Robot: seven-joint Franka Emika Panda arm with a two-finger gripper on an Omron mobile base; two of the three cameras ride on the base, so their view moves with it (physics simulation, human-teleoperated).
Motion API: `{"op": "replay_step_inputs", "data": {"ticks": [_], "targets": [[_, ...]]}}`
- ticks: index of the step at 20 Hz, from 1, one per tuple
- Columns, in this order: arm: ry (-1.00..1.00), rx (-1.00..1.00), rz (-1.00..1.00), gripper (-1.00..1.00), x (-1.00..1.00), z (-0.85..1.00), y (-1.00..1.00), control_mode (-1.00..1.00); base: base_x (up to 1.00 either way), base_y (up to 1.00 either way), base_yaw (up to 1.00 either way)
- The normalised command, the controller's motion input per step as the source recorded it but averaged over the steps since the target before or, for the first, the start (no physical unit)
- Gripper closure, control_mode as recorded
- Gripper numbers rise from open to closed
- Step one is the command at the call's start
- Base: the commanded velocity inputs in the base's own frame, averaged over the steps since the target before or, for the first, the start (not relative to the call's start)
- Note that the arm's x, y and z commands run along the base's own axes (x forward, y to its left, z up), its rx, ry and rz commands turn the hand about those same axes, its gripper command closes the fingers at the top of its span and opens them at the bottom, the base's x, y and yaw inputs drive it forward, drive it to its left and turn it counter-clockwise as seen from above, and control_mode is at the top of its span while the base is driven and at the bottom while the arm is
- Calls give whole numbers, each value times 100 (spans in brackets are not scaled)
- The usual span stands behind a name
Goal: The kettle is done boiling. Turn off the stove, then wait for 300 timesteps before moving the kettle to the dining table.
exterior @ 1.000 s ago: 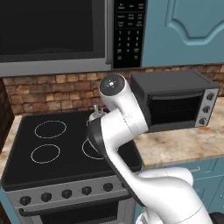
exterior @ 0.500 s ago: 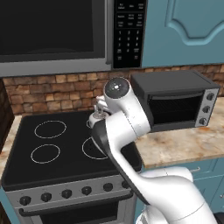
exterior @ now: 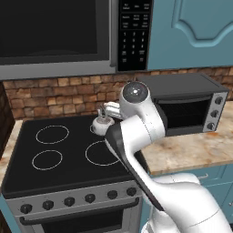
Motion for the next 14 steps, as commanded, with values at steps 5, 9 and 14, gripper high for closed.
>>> {"op": "replay_step_inputs", "data": {"ticks": [5,9,14], "targets": [[8,0,9,-100,35,-6,-20,-100,0,0,0],[7,0,8,-100,37,-1,-17,-100,0,0,0],[14,0,7,-100,43,-18,-5,-100,0,0,0]]}}
